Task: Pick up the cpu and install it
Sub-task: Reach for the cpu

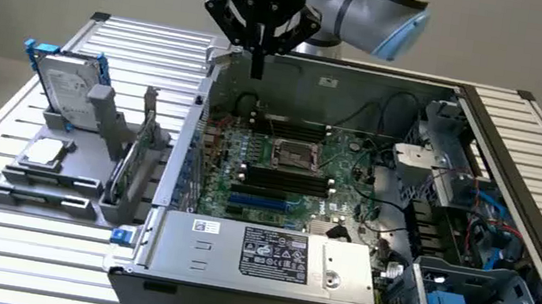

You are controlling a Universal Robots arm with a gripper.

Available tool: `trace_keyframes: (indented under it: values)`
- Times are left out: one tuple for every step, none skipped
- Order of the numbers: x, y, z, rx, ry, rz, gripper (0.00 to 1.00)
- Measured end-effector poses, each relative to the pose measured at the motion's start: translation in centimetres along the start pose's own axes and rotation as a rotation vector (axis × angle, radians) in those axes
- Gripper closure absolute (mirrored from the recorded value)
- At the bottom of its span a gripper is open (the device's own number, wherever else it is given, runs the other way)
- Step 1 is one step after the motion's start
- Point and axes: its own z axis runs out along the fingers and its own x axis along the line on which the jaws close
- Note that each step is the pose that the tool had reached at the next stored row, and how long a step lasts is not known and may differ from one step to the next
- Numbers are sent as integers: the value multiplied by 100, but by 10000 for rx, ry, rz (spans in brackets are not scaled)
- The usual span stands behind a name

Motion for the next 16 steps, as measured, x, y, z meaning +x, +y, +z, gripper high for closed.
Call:
trace_keyframes:
  values:
    - [0,0,0,0,0,0,89]
    - [0,0,0,0,0,0,89]
    - [0,0,0,0,0,0,89]
    - [0,0,0,0,-1,0,89]
    - [0,0,0,0,0,0,89]
    - [0,0,0,0,0,0,89]
    - [0,0,0,0,-1,0,89]
    - [0,0,0,0,0,0,89]
    - [0,0,0,0,0,0,89]
    - [0,0,0,-1,0,0,89]
    - [0,0,0,-1,0,0,89]
    - [3,1,0,0,-1,-1,89]
    - [9,2,0,0,0,-6,89]
    - [17,5,0,0,3,-16,89]
    - [29,11,0,0,8,-28,89]
    - [41,19,0,0,13,-41,89]
